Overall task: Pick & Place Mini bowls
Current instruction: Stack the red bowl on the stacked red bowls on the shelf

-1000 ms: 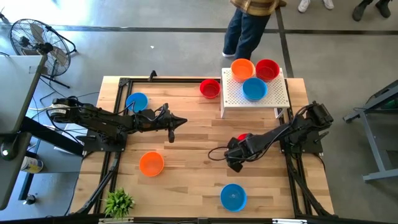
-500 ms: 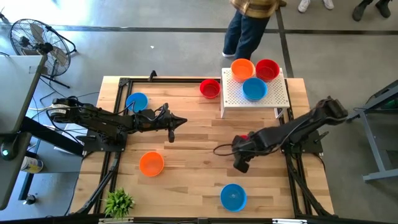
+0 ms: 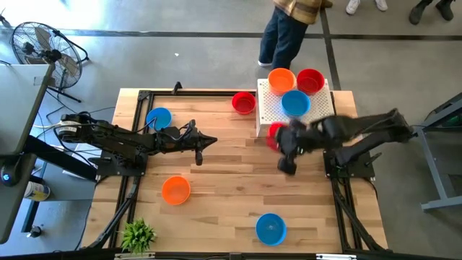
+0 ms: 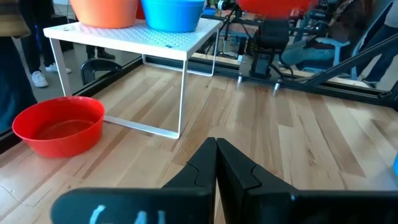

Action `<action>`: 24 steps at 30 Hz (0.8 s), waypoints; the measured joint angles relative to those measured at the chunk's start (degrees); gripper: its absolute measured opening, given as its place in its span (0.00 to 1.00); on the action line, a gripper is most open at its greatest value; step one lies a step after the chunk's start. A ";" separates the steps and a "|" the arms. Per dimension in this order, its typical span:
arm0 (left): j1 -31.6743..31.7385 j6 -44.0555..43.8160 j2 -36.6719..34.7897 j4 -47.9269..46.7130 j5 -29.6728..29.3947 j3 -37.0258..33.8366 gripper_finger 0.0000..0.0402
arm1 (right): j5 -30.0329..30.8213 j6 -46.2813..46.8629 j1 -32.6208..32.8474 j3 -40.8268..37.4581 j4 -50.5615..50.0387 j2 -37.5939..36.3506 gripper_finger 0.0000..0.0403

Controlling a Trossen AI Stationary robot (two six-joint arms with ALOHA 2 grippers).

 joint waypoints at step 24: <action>0.00 0.00 0.00 -0.02 0.00 0.00 0.00 | -3.38 -43.05 -55.05 20.16 -19.23 12.11 0.00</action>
